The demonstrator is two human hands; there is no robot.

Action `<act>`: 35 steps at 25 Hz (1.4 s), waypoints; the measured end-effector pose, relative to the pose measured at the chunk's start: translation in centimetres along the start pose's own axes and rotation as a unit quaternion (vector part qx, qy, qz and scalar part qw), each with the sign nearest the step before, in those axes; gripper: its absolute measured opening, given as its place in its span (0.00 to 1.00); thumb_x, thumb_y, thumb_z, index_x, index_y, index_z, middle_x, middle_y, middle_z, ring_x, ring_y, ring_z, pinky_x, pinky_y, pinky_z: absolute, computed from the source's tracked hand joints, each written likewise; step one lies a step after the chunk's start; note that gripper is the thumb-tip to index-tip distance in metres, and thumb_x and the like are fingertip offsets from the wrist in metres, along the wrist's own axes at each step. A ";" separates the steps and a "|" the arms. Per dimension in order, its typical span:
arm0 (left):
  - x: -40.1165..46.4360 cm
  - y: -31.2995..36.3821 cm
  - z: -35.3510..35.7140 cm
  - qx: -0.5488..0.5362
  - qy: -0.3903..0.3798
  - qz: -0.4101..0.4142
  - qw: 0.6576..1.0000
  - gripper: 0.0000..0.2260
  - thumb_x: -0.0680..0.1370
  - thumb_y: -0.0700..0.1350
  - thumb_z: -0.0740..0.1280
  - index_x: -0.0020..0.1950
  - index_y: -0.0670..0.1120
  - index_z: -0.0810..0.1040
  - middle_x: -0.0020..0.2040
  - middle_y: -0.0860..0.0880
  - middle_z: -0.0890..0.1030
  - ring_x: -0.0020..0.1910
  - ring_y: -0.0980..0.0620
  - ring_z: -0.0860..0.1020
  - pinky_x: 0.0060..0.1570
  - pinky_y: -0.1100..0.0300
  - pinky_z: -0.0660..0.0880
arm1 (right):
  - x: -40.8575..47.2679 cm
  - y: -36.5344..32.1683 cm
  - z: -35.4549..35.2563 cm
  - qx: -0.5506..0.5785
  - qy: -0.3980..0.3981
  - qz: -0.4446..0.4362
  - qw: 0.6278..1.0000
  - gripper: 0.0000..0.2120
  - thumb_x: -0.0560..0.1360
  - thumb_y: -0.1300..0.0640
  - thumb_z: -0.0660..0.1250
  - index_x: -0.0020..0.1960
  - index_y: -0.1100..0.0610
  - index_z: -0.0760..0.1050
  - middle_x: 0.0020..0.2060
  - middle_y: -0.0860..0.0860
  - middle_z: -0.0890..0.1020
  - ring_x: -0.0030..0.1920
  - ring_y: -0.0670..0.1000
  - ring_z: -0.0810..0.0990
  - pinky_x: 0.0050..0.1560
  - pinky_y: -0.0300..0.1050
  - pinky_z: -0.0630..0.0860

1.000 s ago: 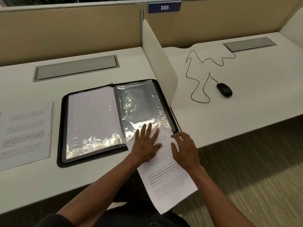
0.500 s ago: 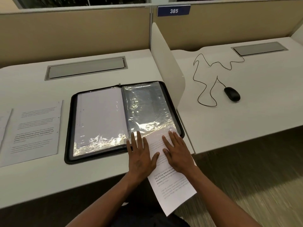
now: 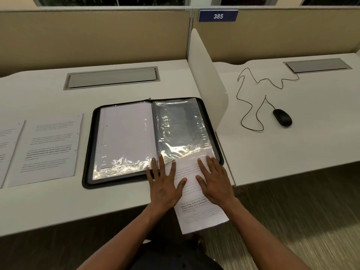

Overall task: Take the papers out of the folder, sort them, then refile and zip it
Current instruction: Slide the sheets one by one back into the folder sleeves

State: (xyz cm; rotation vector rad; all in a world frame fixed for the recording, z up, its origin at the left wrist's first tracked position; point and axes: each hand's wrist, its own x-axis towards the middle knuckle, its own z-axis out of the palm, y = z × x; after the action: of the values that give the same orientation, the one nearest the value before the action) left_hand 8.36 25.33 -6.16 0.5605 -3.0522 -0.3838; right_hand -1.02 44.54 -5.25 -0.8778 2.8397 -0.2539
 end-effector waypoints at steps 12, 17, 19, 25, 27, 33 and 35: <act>-0.5 -0.5 -0.3 -0.020 0.019 -0.006 1.000 0.37 0.78 0.69 0.54 0.82 0.50 0.54 0.81 0.41 0.37 0.79 0.38 0.36 0.76 0.37 0.42 | 0.1 -1.5 -0.4 -0.034 -0.023 0.045 0.998 0.31 0.81 0.39 0.39 0.82 0.48 0.45 0.82 0.54 0.47 0.81 0.56 0.45 0.78 0.63 0.48; 0.5 -1.1 -0.7 0.006 -0.002 -0.001 1.000 0.37 0.78 0.71 0.49 0.82 0.52 0.50 0.80 0.40 0.36 0.78 0.36 0.35 0.75 0.34 0.41 | 0.2 -2.0 -0.6 -0.031 -0.040 0.052 0.997 0.32 0.79 0.36 0.35 0.81 0.44 0.38 0.82 0.53 0.41 0.81 0.55 0.38 0.77 0.63 0.43; 0.5 -0.9 -1.0 -0.002 0.002 -0.007 1.000 0.39 0.78 0.71 0.49 0.82 0.50 0.49 0.80 0.39 0.36 0.78 0.36 0.35 0.74 0.33 0.42 | 0.1 -2.4 -0.6 -0.034 -0.044 0.054 0.997 0.31 0.80 0.36 0.37 0.81 0.43 0.36 0.81 0.53 0.39 0.81 0.55 0.37 0.77 0.64 0.43; -1.1 -0.4 -0.7 -0.020 0.021 -0.017 0.999 0.45 0.78 0.69 0.56 0.80 0.37 0.47 0.79 0.34 0.38 0.78 0.34 0.38 0.75 0.33 0.46 | 0.3 -3.4 -0.3 -0.040 -0.041 0.080 0.995 0.31 0.82 0.36 0.42 0.82 0.43 0.40 0.82 0.55 0.43 0.81 0.57 0.41 0.76 0.67 0.49; -0.7 -0.5 -0.8 -0.020 0.013 -0.018 1.000 0.45 0.78 0.70 0.55 0.80 0.37 0.48 0.79 0.34 0.38 0.78 0.34 0.38 0.75 0.33 0.46 | 0.4 -3.5 -0.2 -0.034 -0.040 0.084 0.995 0.31 0.82 0.36 0.42 0.82 0.43 0.40 0.82 0.56 0.44 0.81 0.58 0.41 0.76 0.67 0.49; 1.1 -0.6 -0.8 -0.013 -0.016 -0.038 0.999 0.47 0.76 0.73 0.50 0.81 0.39 0.46 0.79 0.35 0.37 0.78 0.34 0.35 0.74 0.31 0.42 | 0.5 -3.4 0.1 -0.030 -0.042 0.069 0.996 0.31 0.82 0.34 0.42 0.81 0.41 0.39 0.82 0.54 0.44 0.81 0.57 0.41 0.76 0.68 0.47; 1.5 -0.6 -0.8 -0.016 -0.017 -0.042 0.999 0.47 0.76 0.74 0.50 0.81 0.40 0.46 0.79 0.35 0.36 0.78 0.34 0.34 0.74 0.31 0.42 | 0.3 -3.2 0.1 -0.021 -0.037 0.062 0.997 0.31 0.81 0.34 0.42 0.81 0.39 0.39 0.82 0.53 0.43 0.81 0.56 0.40 0.76 0.68 0.45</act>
State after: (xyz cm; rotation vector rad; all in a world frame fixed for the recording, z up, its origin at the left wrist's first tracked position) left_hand 7.22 24.11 -5.54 0.6882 -3.0559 -0.4483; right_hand 0.45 41.78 -4.70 -0.6993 2.8260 -0.1431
